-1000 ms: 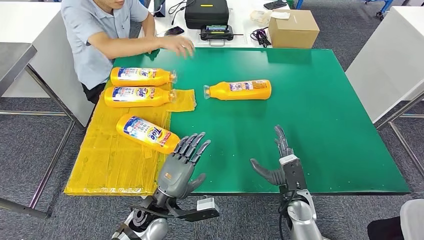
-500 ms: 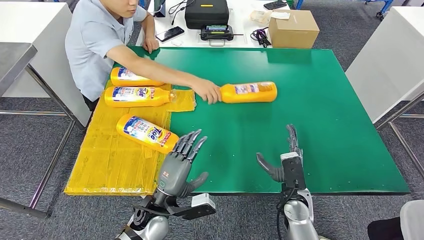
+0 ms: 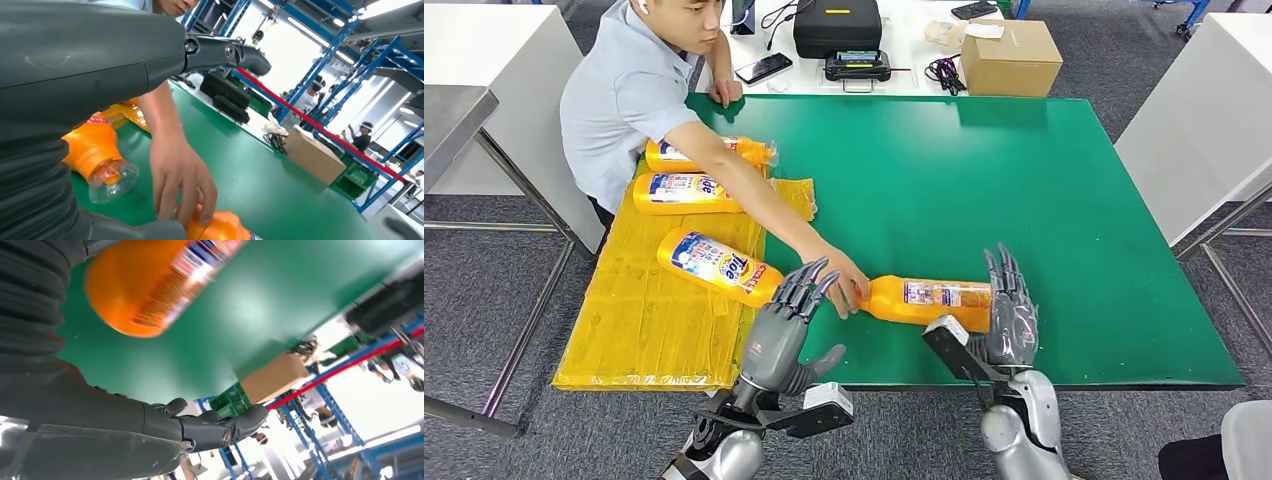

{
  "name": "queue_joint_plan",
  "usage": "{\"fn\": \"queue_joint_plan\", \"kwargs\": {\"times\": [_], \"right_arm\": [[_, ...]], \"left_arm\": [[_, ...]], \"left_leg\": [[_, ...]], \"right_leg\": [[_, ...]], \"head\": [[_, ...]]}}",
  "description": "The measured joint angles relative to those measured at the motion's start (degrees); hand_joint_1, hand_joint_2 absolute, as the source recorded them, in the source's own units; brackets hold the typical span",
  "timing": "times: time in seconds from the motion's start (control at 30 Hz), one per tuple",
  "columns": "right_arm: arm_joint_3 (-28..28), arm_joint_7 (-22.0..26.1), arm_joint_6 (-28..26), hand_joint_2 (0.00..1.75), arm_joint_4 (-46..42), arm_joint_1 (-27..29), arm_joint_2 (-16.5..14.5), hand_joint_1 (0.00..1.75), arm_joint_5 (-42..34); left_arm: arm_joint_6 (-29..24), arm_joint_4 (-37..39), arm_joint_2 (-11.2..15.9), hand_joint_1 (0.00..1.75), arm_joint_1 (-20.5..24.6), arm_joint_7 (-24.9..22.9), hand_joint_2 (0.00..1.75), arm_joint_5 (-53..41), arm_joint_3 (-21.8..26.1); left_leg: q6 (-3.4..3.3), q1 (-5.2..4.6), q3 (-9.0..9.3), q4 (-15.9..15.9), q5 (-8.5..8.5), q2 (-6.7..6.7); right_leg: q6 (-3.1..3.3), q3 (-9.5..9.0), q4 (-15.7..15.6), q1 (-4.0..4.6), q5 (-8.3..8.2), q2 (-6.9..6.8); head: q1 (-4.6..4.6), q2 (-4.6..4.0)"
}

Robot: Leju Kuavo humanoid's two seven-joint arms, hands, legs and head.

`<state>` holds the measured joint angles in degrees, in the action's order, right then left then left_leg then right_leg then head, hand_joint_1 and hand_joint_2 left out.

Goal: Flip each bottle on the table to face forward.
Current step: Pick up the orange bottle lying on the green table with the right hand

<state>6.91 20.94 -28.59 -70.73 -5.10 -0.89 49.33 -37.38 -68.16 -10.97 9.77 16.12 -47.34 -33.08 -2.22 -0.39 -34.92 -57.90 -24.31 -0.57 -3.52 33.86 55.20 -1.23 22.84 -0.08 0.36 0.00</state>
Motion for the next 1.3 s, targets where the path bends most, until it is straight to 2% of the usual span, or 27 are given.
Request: {"fn": "queue_joint_plan", "kwargs": {"times": [0.23,0.43,0.83,1.3], "right_arm": [[1.21,-3.21,1.01,1.75,4.59,-2.69,2.32,0.0,4.01],[3.12,-6.58,4.22,1.75,8.12,-4.98,4.14,0.0,8.77],[7.84,-8.14,11.55,1.75,13.73,-10.46,6.8,0.0,10.53],[11.18,-7.94,13.32,1.75,17.49,-13.62,7.44,0.0,10.64]], "left_arm": [[0.3,-0.43,-0.31,0.0,-0.29,0.03,1.75,0.56,0.01],[1.38,-0.47,-0.62,0.0,-0.3,-0.11,1.75,0.16,0.01],[2.41,-0.47,-1.4,0.0,-0.2,0.01,1.75,1.08,-0.45],[2.52,-0.47,-1.71,0.0,0.46,0.37,1.75,1.85,-1.6]], "left_leg": [[0.0,0.0,0.0,0.0,0.0,0.0],[0.0,0.0,0.0,0.0,0.0,-0.01],[0.0,-0.01,0.01,0.0,0.01,0.0],[-0.01,-0.02,0.0,0.0,0.01,0.0]], "right_leg": [[-0.01,0.0,0.0,0.0,0.0,0.0],[-0.01,0.01,0.0,0.0,0.0,0.0],[-0.02,0.01,0.0,-0.01,-0.01,0.0],[-0.02,0.0,0.0,-0.01,-0.02,0.0]], "head": [[-0.01,0.0],[-0.01,0.0],[0.0,0.0],[-0.01,0.0]]}}
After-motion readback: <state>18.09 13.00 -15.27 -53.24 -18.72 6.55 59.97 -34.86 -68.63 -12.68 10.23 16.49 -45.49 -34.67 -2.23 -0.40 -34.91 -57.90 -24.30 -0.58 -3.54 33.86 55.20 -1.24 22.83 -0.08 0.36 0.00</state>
